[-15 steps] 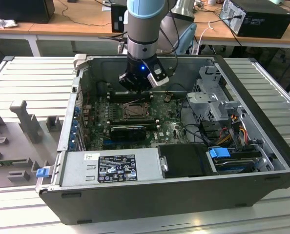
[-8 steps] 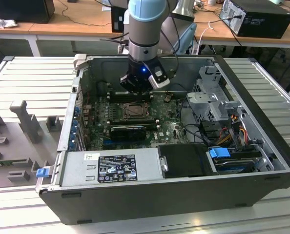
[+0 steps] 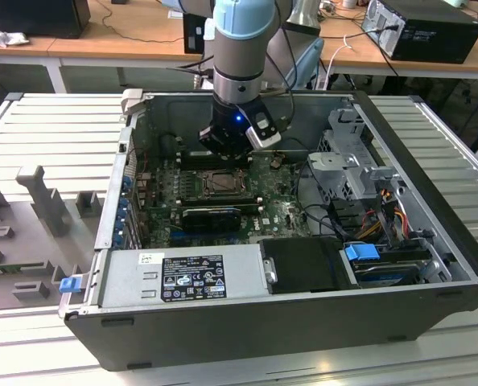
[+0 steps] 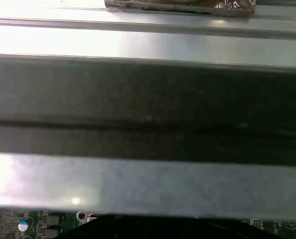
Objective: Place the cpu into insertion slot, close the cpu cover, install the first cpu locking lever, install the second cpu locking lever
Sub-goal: 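Install the first cpu locking lever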
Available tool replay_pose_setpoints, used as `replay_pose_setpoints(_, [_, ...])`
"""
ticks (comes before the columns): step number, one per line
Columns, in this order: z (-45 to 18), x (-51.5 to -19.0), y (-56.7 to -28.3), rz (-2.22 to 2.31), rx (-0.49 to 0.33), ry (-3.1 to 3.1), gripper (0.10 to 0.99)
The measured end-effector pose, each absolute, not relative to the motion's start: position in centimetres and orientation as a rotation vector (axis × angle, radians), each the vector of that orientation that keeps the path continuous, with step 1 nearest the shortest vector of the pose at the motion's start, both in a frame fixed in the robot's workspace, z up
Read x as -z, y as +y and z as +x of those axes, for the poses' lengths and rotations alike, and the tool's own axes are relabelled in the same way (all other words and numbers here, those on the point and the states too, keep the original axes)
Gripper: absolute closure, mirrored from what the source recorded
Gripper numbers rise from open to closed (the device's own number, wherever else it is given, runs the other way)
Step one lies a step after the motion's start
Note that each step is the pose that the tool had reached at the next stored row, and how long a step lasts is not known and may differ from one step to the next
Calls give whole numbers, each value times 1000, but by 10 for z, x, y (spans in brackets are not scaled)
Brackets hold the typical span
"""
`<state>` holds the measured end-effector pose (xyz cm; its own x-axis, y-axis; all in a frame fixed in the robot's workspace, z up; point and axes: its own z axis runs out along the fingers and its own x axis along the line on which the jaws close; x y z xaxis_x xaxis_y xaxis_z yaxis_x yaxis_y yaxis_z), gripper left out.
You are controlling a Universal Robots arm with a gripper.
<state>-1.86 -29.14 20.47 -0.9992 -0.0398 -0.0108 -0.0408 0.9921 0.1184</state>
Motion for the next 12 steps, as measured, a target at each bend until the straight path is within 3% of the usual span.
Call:
replay_pose_setpoints(4, [-18,-200,-291,-63,-161,3129,980])
replay_pose_setpoints(8, [-18,-201,-291,-63,-193,3126,980])
replay_pose_setpoints(12, [-18,-218,-291,-63,-194,3126,980])
